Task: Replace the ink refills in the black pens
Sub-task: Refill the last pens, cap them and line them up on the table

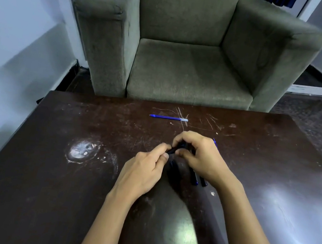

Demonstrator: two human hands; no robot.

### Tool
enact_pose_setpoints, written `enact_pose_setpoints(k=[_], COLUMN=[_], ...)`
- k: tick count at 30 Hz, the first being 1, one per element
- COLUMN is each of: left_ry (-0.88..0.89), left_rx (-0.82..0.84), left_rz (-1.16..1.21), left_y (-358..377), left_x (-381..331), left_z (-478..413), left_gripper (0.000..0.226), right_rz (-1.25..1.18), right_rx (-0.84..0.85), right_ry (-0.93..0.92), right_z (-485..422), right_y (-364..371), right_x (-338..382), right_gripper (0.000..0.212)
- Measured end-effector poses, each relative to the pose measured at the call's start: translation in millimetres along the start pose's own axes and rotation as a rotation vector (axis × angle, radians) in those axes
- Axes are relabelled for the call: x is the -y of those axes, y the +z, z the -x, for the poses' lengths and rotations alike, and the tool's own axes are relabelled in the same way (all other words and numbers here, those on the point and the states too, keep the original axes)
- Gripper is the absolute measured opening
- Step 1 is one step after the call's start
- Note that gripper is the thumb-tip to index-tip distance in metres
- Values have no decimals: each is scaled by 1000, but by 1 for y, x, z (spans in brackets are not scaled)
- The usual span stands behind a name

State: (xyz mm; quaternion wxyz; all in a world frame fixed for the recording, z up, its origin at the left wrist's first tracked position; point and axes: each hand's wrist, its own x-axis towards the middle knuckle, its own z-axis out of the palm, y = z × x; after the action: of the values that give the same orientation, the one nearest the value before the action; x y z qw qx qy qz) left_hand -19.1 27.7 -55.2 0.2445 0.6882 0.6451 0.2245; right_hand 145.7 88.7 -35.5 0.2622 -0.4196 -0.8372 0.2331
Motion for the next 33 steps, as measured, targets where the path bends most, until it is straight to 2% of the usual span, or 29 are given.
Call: enact_pose_setpoints(k=[4, 7, 9, 11, 17, 20, 23, 25, 28, 33], left_ry=[-52, -81, -110, -130, -151, -159, -152, -135, -116, -138], left_rx=[36, 11, -9, -18, -43, -63, -63, -53, -34, -24], left_rz=[28, 75, 115, 146, 192, 225, 248, 253, 268, 270], left_y=[-4, -4, -2, 0, 2, 1, -1, -2, 0, 1], left_x=[6, 8, 8, 7, 4, 4, 1, -1, -2, -1], left_z=[-1, -1, -2, -3, -3, -3, -3, -3, -3, -4], left_gripper=[20, 22, 23, 25, 25, 25, 25, 24, 22, 25], right_rz=[-17, -37, -10, 65, 283, 312, -7, -300, -467, -756], right_rx=[-170, -325, -362, -291, -72, -72, -169, -136, -157, -473], right_ry=[38, 158, 273, 352, 401, 415, 469, 513, 531, 640], right_z=[3, 4, 4, 3, 3, 1, -1, -3, -5, -12], right_y=[-9, -16, -13, -2, 30, 28, 17, 15, 21, 17], right_x=[-5, -10, -13, -15, -11, -10, 4, 17, 25, 18], right_gripper=[28, 24, 19, 15, 17, 17, 12, 8, 6, 13])
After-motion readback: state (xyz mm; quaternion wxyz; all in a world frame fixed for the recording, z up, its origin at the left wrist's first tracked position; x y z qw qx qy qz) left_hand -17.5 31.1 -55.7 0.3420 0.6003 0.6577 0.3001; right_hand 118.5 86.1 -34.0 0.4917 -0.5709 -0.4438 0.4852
